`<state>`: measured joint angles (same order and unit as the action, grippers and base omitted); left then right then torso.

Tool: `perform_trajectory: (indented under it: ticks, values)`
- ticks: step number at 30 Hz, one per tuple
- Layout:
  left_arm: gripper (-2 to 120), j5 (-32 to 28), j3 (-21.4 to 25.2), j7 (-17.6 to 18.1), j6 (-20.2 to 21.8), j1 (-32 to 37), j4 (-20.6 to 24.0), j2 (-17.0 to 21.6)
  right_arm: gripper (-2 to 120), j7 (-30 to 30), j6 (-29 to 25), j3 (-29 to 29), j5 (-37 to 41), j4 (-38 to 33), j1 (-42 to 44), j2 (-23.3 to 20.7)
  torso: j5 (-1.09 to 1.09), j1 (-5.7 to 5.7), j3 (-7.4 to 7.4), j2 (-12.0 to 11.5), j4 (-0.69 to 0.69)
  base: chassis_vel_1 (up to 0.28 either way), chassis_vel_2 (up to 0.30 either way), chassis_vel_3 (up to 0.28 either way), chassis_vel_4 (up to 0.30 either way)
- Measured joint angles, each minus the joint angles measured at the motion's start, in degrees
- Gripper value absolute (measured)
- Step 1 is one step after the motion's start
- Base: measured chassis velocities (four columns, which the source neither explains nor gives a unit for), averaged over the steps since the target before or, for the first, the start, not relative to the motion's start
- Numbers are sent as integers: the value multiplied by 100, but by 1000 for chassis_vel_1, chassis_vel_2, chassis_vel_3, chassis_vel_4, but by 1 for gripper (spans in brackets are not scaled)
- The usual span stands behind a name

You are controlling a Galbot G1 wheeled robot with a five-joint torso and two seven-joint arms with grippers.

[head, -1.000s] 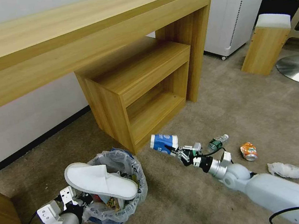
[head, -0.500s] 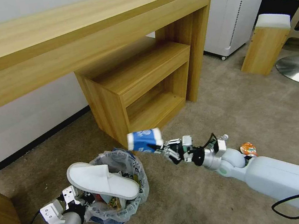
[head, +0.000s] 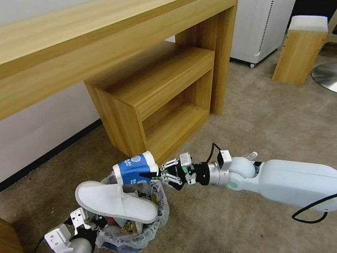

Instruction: Pick up the trash bin and place the garbage on the floor into it.

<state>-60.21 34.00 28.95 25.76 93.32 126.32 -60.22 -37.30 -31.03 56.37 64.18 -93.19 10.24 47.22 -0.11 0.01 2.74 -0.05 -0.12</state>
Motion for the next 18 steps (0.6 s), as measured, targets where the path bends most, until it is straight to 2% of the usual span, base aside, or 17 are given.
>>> perform_trajectory:
  ticks: [10, 18]
  values:
    - [0, -33, 15, 6, 1, 42, 114, 25, 0, 113, 1, 134, -71, 21, 288, -171, -1, 0, 0, 0, -1, 0, 0, 0, 0]
    - [0, -26, -15, 7, 10, 112, 311, 1, 0, 173, 3, 199, -63, 171, 410, -126, 0, 0, 0, 0, 0, 0, 0, 0, 0]
